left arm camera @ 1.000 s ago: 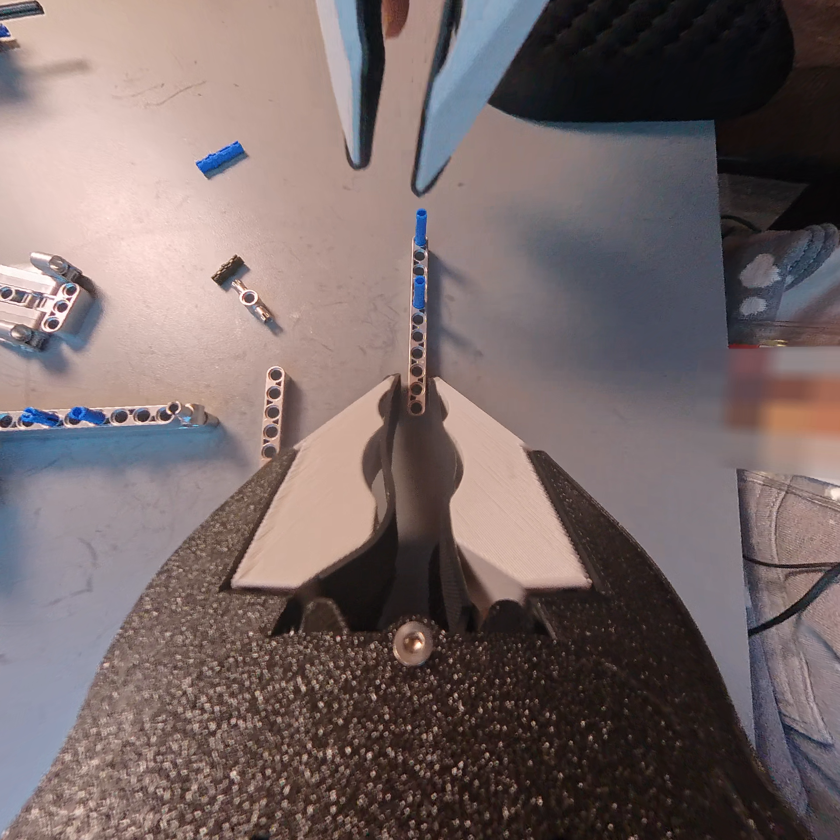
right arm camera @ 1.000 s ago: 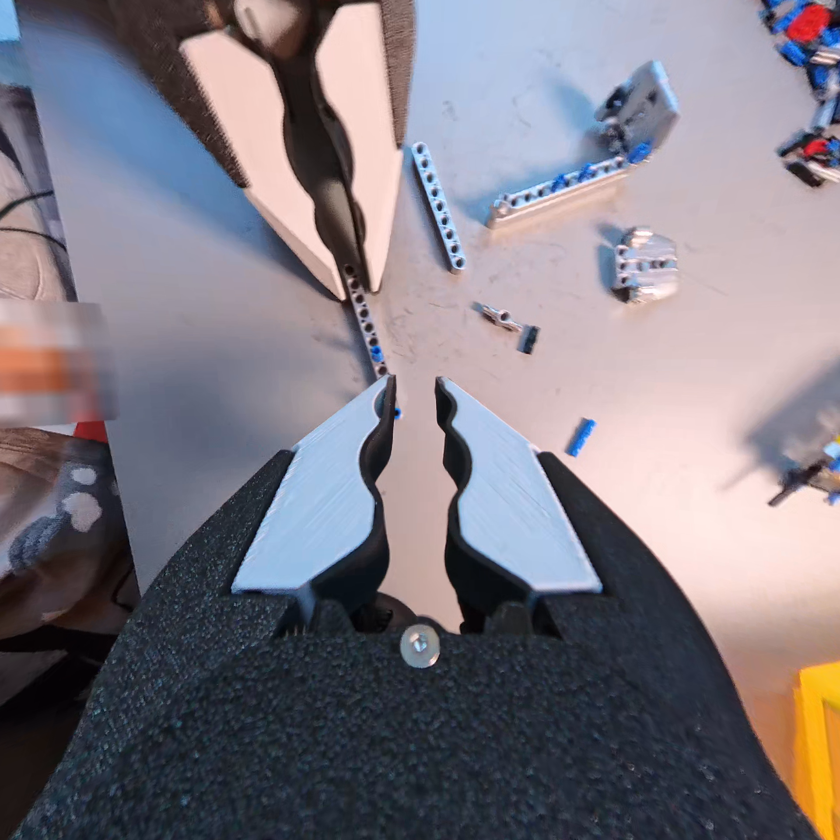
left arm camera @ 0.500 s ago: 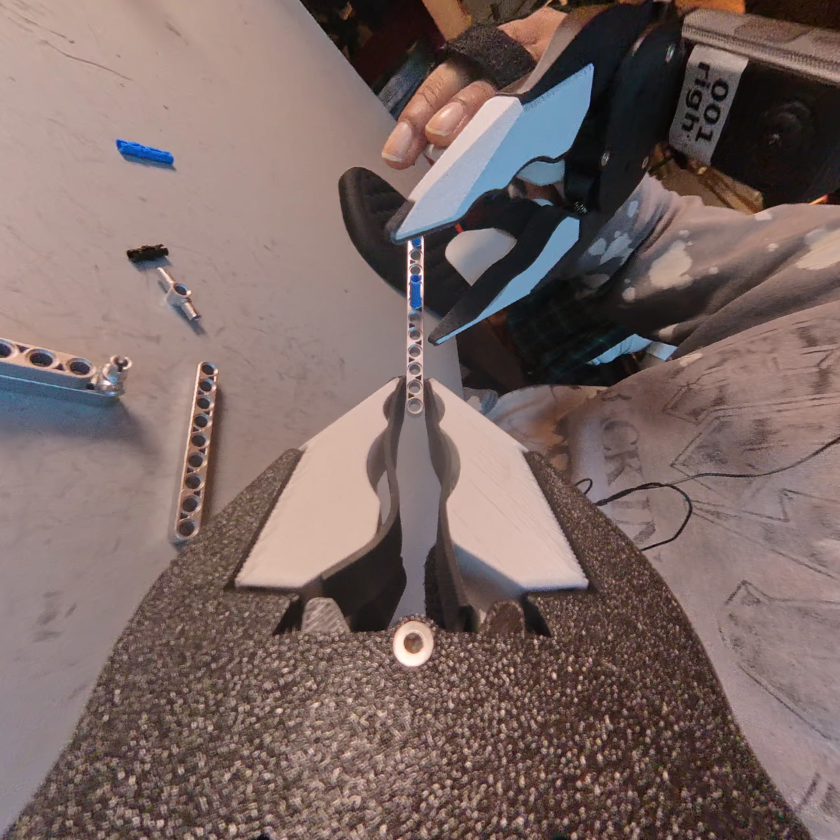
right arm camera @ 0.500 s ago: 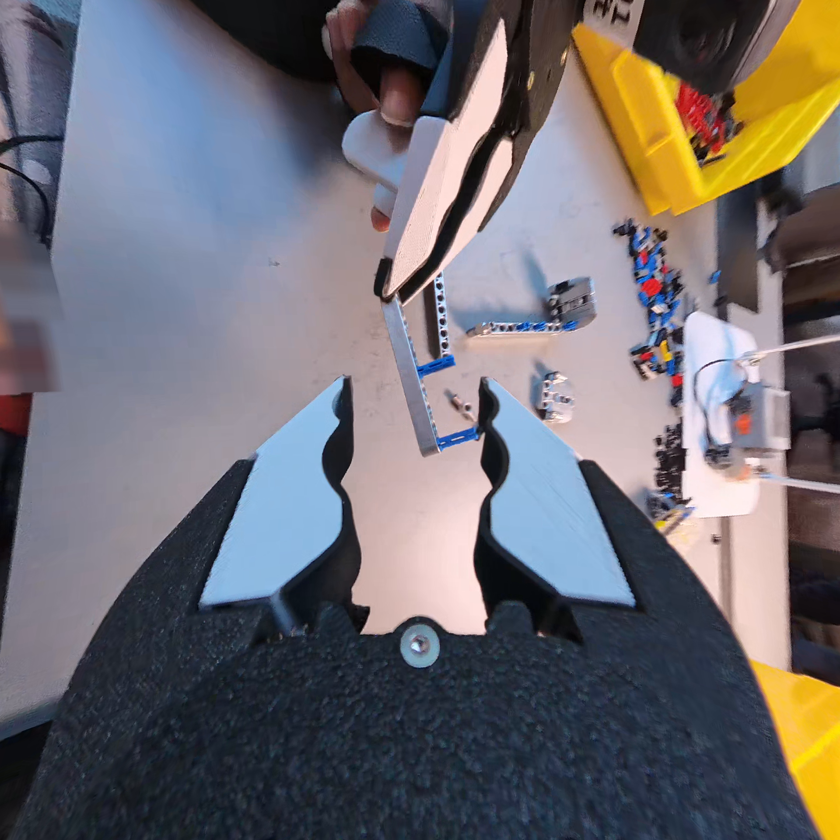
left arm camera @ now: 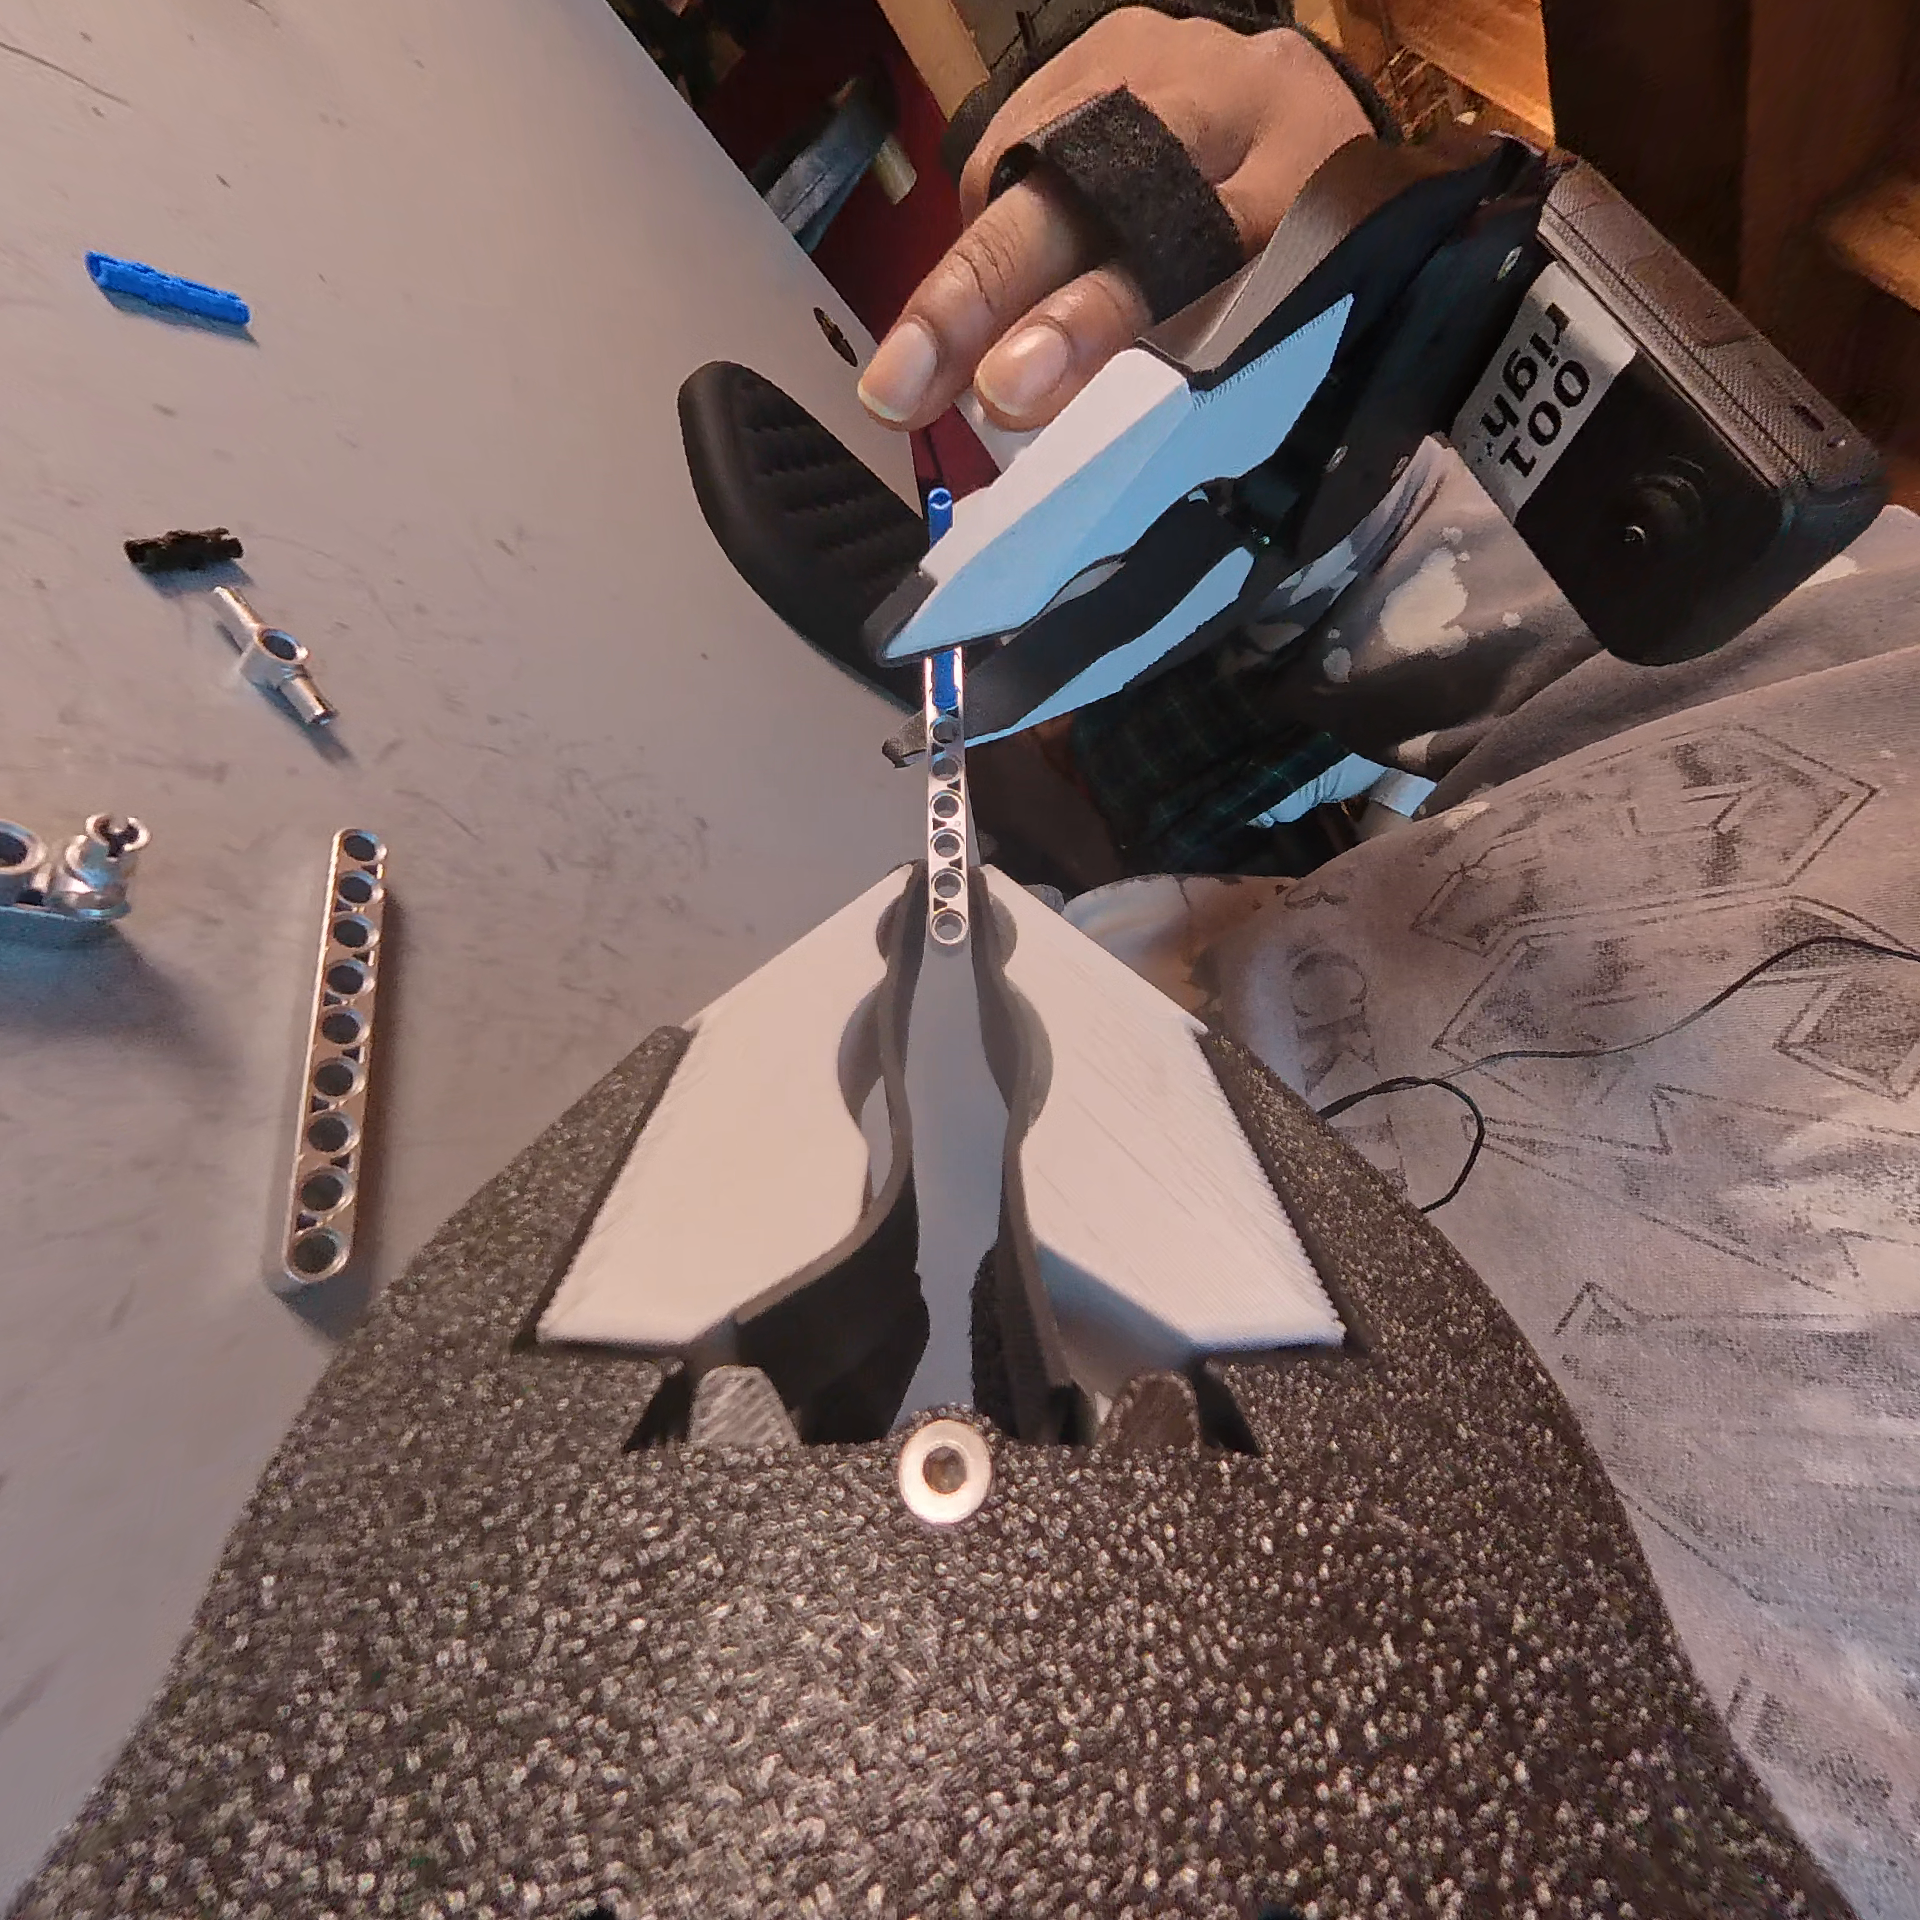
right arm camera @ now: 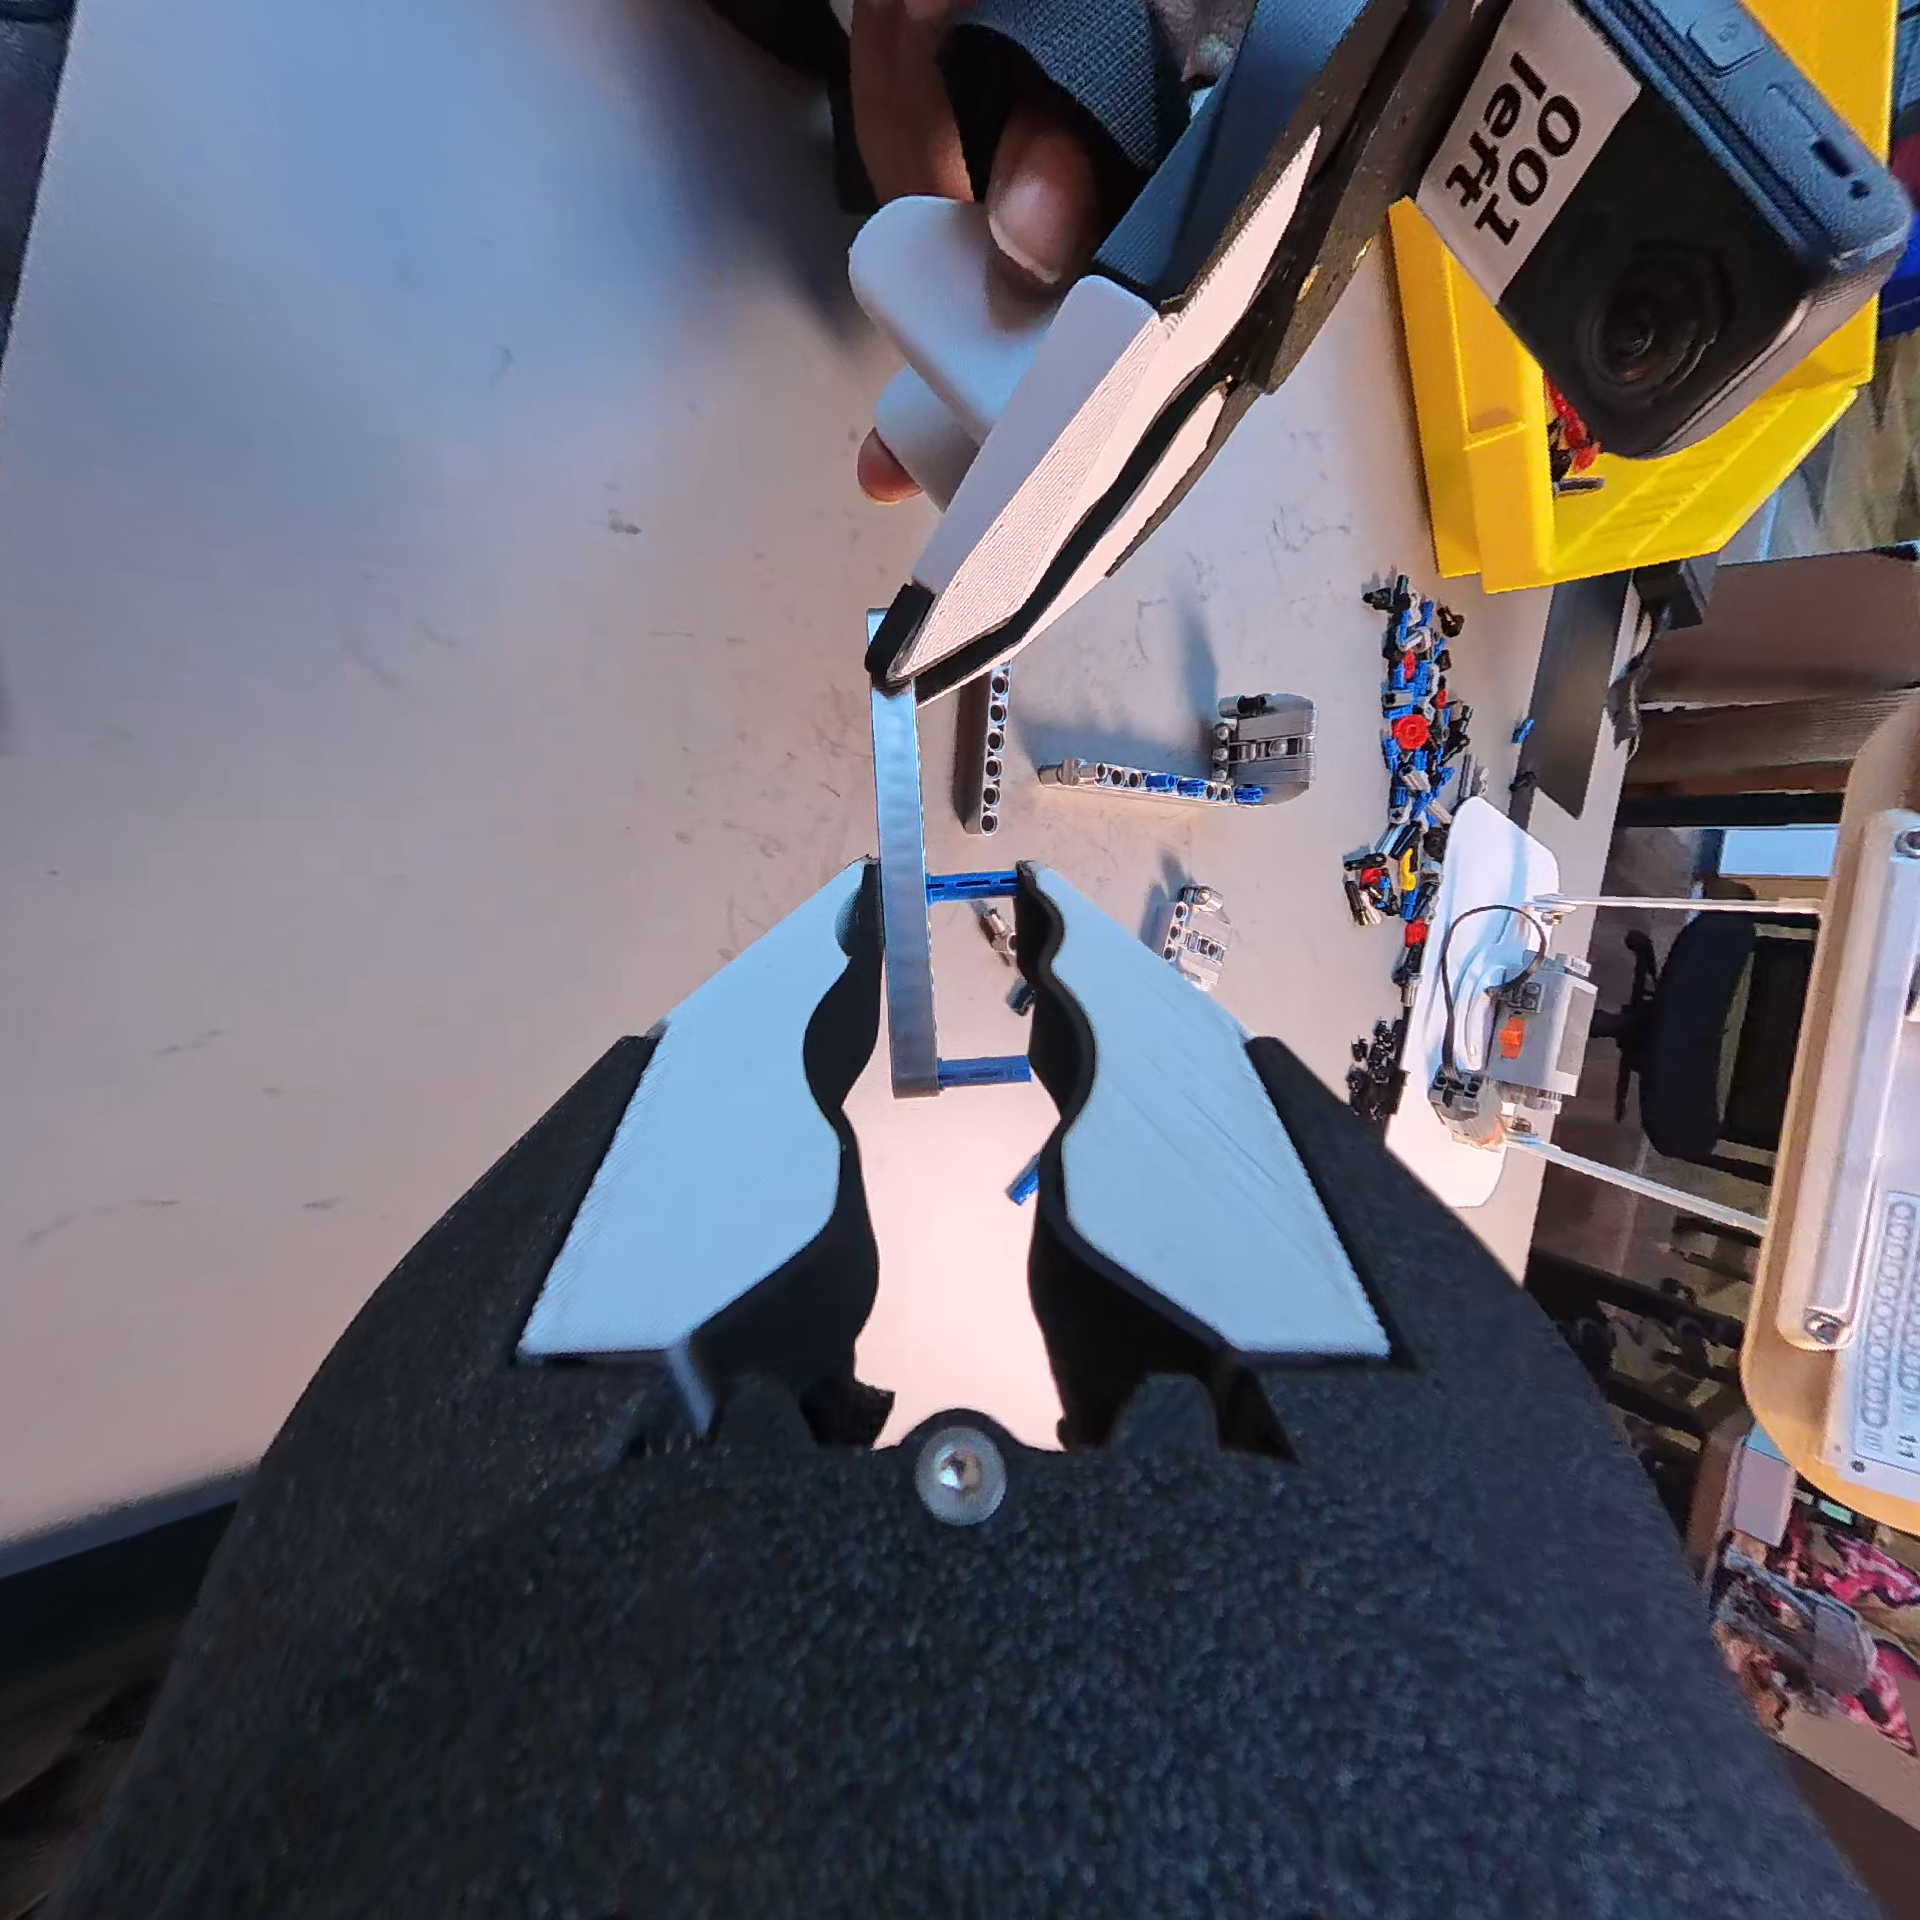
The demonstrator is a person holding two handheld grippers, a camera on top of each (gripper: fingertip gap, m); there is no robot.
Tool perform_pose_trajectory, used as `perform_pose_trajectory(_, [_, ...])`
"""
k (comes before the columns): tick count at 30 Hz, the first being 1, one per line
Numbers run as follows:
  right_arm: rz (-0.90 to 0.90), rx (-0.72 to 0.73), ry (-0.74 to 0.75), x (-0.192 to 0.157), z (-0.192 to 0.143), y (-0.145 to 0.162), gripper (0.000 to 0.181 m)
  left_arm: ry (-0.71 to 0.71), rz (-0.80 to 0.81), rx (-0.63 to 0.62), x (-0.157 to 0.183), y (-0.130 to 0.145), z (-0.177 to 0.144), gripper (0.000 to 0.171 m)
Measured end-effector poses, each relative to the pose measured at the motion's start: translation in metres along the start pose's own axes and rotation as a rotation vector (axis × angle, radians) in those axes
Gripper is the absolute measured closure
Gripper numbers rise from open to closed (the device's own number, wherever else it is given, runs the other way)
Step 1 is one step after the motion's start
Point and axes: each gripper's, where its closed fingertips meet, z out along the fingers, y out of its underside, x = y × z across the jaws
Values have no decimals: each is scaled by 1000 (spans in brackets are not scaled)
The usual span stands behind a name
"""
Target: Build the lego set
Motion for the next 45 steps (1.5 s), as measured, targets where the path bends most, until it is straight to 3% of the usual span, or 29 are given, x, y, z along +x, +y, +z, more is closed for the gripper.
perform_pose_trajectory(10, [47, -25, -19, -3, -2, 0, 160, 6, -8, -6, 1, 2, 2, 167])
perform_pose_trajectory(16, [113, -20, -6, -7, 13, 15, 158, -165, 65, -17, -19, 1, 2, 167])
perform_pose_trajectory(17, [137, -17, -10, -9, 15, 18, 153, -221, 96, -31, -25, 3, 2, 167])
perform_pose_trajectory(19, [248, 9, -56, -11, 15, 24, 123, -319, 154, -53, -35, 4, 3, 167])
perform_pose_trajectory(21, [445, 92, -100, -2, 9, 27, 115, -431, 222, -75, -46, 5, 2, 167])
perform_pose_trajectory(23, [615, 131, -70, 19, 2, 47, 124, -523, 291, -112, -55, 7, 3, 167])
perform_pose_trajectory(25, [734, 71, -60, 28, 3, 81, 131, -592, 341, -147, -62, 11, 6, 167])
perform_pose_trajectory(28, [827, -52, -62, 25, 14, 125, 138, -663, 388, -201, -71, 18, 10, 167])
perform_pose_trajectory(30, [867, -78, -62, 22, 24, 136, 139, -696, 415, -212, -73, 19, 10, 167])
perform_pose_trajectory(36, [917, -89, -47, 22, 47, 144, 156, -600, 375, -187, -62, 19, 15, 158])
perform_pose_trajectory(40, [910, -75, -68, 23, 53, 139, 178, -502, 314, -72, -48, 3, 6, 157])
perform_pose_trajectory(42, [866, -89, -79, 22, 53, 138, 178, -506, 297, -9, -48, -8, -2, 157])
perform_pose_trajectory(45, [779, 45, -117, 24, 46, 100, 178, -584, 335, 37, -55, -19, -15, 157])
